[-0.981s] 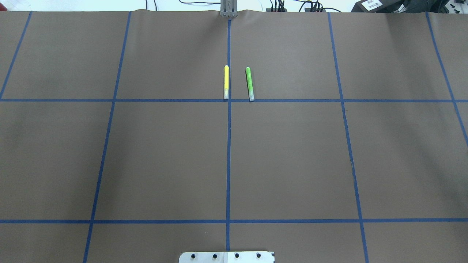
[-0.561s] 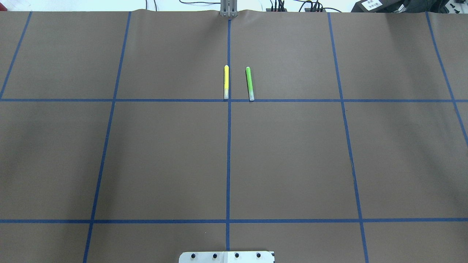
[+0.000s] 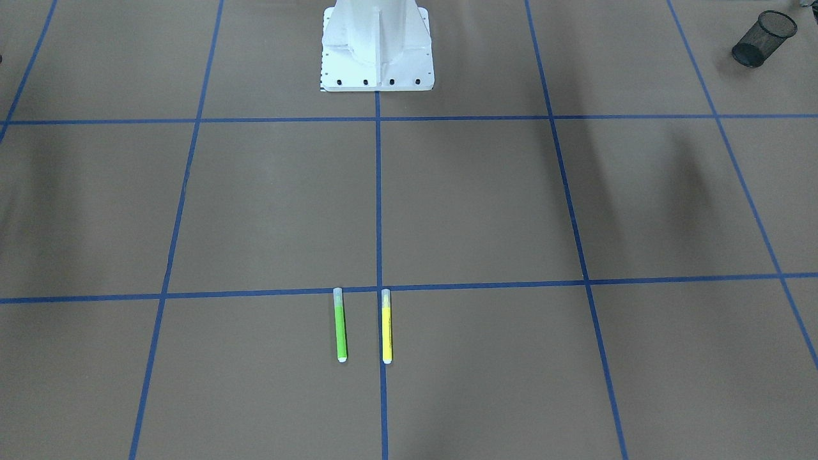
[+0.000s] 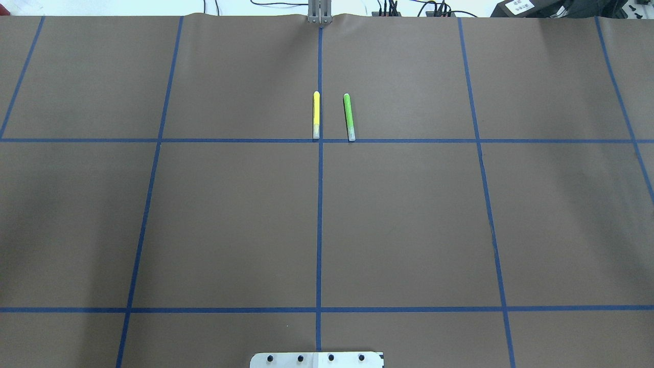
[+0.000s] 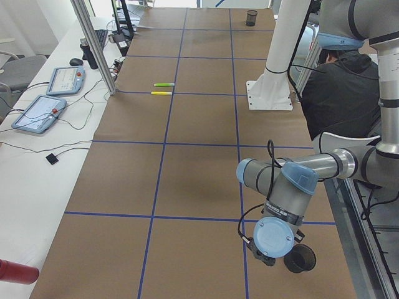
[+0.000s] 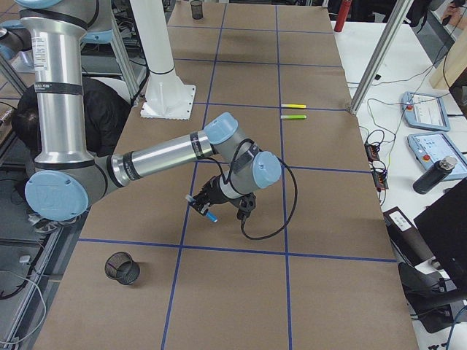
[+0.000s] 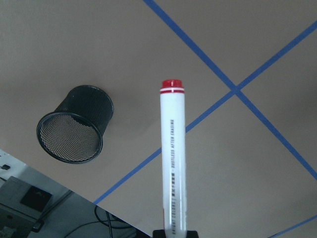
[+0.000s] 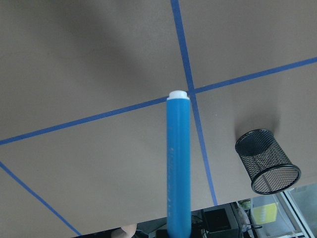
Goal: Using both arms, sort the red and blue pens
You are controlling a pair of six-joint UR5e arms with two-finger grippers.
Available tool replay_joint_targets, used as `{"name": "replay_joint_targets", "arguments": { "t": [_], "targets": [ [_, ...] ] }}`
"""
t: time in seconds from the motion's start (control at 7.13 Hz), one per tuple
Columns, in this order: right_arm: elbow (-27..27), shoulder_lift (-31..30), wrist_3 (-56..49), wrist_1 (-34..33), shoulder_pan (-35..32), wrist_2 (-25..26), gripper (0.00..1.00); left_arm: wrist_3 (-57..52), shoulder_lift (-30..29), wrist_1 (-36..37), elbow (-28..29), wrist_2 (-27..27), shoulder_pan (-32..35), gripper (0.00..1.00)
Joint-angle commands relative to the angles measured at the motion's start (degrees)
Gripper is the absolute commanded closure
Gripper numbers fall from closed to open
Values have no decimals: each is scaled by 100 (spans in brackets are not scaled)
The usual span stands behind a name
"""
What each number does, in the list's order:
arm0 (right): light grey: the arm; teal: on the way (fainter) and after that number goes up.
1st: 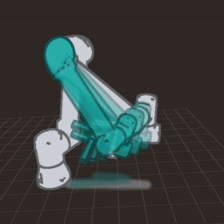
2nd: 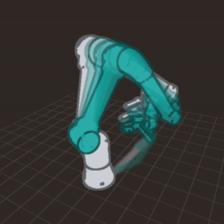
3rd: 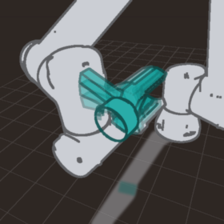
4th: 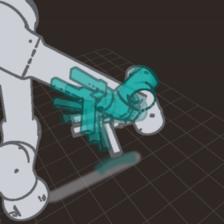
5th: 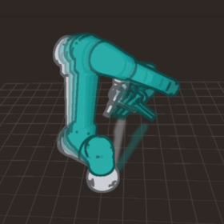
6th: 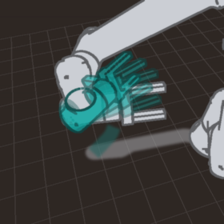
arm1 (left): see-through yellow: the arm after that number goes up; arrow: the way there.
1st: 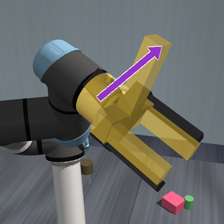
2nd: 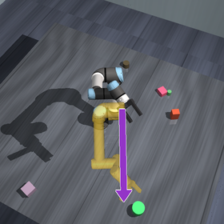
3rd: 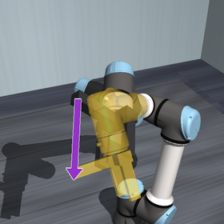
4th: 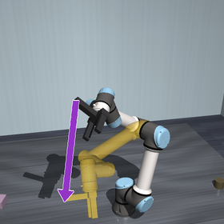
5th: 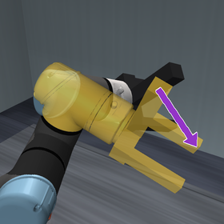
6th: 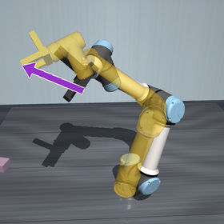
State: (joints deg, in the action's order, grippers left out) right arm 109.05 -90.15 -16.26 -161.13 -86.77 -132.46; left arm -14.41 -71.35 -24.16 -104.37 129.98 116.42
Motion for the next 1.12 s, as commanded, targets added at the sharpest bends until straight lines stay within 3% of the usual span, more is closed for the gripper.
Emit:
{"name": "replay_joint_targets", "arguments": {
  "t": [0.0, 0.56, 0.84, 0.98],
  "targets": [
    [-59, -20, 0, -7, -15, -253, 100, -9, 140, 235, 720, 1, 266, 100],
    [-94, -20, 9, 20, -15, -457, 100, -9, 95, 641, 1733, -61, 645, 100],
    [-103, -12, 17, 20, -15, -579, 100, -9, -280, 589, 2583, -52, 654, 100],
    [-103, -11, 17, 20, -15, -580, 100, 0, -352, 588, 2693, -43, 663, 100]
  ]
}}
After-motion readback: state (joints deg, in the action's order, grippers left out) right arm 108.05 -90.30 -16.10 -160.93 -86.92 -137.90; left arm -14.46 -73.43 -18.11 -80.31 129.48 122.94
